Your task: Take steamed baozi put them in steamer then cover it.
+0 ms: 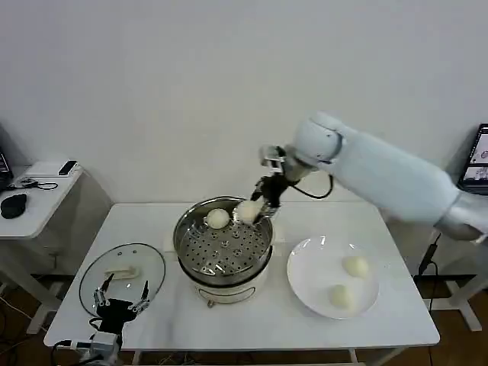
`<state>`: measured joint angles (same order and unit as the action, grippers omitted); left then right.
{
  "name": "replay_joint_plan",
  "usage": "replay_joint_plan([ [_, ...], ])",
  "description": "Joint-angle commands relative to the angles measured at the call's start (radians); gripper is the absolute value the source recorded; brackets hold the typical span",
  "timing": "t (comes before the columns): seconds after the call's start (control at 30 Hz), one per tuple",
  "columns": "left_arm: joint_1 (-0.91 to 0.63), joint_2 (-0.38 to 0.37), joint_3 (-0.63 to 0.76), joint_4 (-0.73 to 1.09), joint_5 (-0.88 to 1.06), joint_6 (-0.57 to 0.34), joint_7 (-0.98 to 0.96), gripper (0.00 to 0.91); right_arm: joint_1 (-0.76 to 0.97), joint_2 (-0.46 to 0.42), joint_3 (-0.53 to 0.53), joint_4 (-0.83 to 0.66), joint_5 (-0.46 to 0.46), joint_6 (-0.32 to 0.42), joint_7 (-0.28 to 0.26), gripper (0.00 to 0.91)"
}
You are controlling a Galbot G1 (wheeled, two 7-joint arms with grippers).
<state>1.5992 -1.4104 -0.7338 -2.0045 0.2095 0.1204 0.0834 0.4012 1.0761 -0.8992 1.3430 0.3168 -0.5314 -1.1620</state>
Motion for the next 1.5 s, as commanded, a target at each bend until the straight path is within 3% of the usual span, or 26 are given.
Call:
replay_joint_plan([
  [0.03, -0.015, -0.001, -0.005, -0.006, 0.005, 0.009, 0.0, 0.907, 0.016, 0.199, -0.055, -0.071, 0.06, -0.015, 0.013, 0.615],
  [0.47, -0.017, -0.018, 0.001, -0.015, 0.002, 0.01, 0.001, 0.907, -0.055, 0.294, -0.099, -0.179, 0.042, -0.021, 0.033, 0.615],
  [1.0, -0.017, -0.012, -0.004, -0.023, -0.013, 0.009, 0.001, 0.907, -0.124, 0.402, -0.057, -0.349, -0.126, 0.007, 0.066, 0.615],
  [1.5, -0.018, -0.012, -0.005, -0.02, -0.017, 0.009, 0.003, 0.907, -0.154, 0.46, -0.017, -0.429, -0.154, 0.013, 0.074, 0.625],
])
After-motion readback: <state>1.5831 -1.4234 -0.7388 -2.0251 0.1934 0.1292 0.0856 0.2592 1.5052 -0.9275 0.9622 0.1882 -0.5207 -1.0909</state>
